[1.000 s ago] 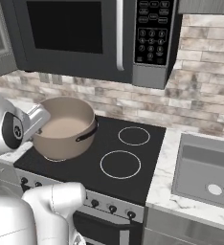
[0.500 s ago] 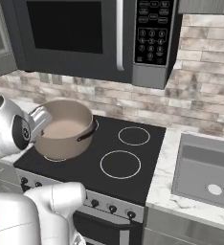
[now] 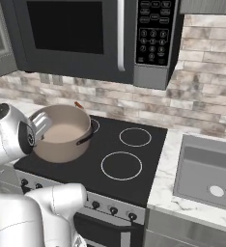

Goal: Pick the kettle from the cabinet and place it on a stove burner. Then pick the pot from the counter and place it on another stove burner. Finally, turn both burners on.

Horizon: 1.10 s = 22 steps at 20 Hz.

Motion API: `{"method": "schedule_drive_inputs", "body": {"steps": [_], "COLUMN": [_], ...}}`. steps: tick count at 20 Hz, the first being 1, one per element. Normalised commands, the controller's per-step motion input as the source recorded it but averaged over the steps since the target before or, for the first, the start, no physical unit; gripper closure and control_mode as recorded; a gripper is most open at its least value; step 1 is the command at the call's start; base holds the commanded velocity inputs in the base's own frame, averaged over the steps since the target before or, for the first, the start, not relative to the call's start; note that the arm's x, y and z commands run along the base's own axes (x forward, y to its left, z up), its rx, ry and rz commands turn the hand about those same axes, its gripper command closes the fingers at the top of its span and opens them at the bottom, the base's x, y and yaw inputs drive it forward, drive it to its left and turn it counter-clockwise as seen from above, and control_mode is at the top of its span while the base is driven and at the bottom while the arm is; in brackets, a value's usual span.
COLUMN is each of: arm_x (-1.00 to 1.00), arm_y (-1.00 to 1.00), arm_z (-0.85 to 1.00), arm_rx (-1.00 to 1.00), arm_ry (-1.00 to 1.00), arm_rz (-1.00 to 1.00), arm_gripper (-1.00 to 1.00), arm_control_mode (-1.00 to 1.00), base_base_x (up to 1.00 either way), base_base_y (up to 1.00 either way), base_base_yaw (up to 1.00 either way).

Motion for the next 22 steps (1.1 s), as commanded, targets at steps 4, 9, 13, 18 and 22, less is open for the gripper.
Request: {"method": "schedule_drive_inputs", "body": {"steps": [4, 9, 13, 18, 22], "arm_x": [0.13, 0.19, 0.23, 0.26, 0.25], "arm_y": [0.26, 0.21, 0.21, 0.21, 0.23], "arm_z": [-0.12, -0.1, -0.11, -0.11, -0.15], "arm_rx": [0.0, 0.0, 0.0, 0.0, 0.0], "arm_ry": [0.0, 0.0, 0.0, 0.0, 0.0], "arm_rz": [0.02, 0.02, 0.01, 0.01, 0.01], "arm_gripper": [1.0, 1.0, 1.0, 1.0, 1.0], "arm_control_mode": [-1.0, -1.0, -1.0, -1.0, -1.0], "base_base_x": [0.0, 0.0, 0.0, 0.0, 0.0], "base_base_y": [0.0, 0.0, 0.0, 0.0, 0.0], "base_base_yaw": [0.0, 0.0, 0.0, 0.0, 0.0]}}
